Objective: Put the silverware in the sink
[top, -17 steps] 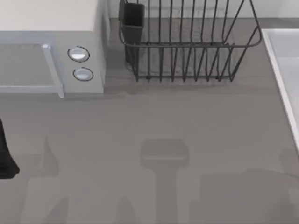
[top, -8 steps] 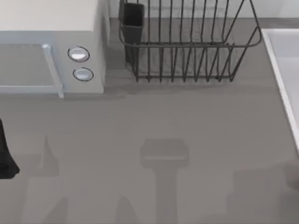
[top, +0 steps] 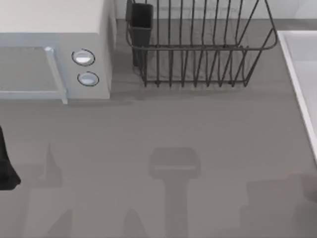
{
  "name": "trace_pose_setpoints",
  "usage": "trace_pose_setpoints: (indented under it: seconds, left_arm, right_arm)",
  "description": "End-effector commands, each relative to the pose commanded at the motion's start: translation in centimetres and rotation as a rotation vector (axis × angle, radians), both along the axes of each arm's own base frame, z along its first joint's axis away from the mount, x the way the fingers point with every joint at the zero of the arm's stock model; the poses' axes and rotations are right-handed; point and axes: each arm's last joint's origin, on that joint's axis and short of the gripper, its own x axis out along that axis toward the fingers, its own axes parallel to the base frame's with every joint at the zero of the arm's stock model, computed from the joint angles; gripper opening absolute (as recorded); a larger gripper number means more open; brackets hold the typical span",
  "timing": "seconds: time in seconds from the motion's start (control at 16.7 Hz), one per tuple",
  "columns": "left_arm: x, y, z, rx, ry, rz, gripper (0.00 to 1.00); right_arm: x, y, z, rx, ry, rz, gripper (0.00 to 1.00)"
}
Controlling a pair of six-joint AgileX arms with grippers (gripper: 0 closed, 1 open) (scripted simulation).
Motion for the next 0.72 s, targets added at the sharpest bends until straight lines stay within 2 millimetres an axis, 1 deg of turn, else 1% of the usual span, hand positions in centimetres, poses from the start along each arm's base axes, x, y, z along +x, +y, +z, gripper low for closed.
trace_pose_setpoints:
  seconds: [0.54, 0.6, 0.72]
  left_arm:
    - [0.0, 0.0, 0.0, 0.0, 0.0, 0.0, 1.0]
    - [0.0, 0.0, 0.0, 0.0, 0.0, 0.0, 1.0]
    - [0.0, 0.0, 0.0, 0.0, 0.0, 0.0, 1.0]
  right_arm:
    - [0.0, 0.0, 0.0, 0.0, 0.0, 0.0, 0.02]
    - [0.0, 0.0, 0.0, 0.0, 0.0, 0.0, 0.0]
    - [0.0, 0.0, 0.0, 0.0, 0.0, 0.0, 0.0]
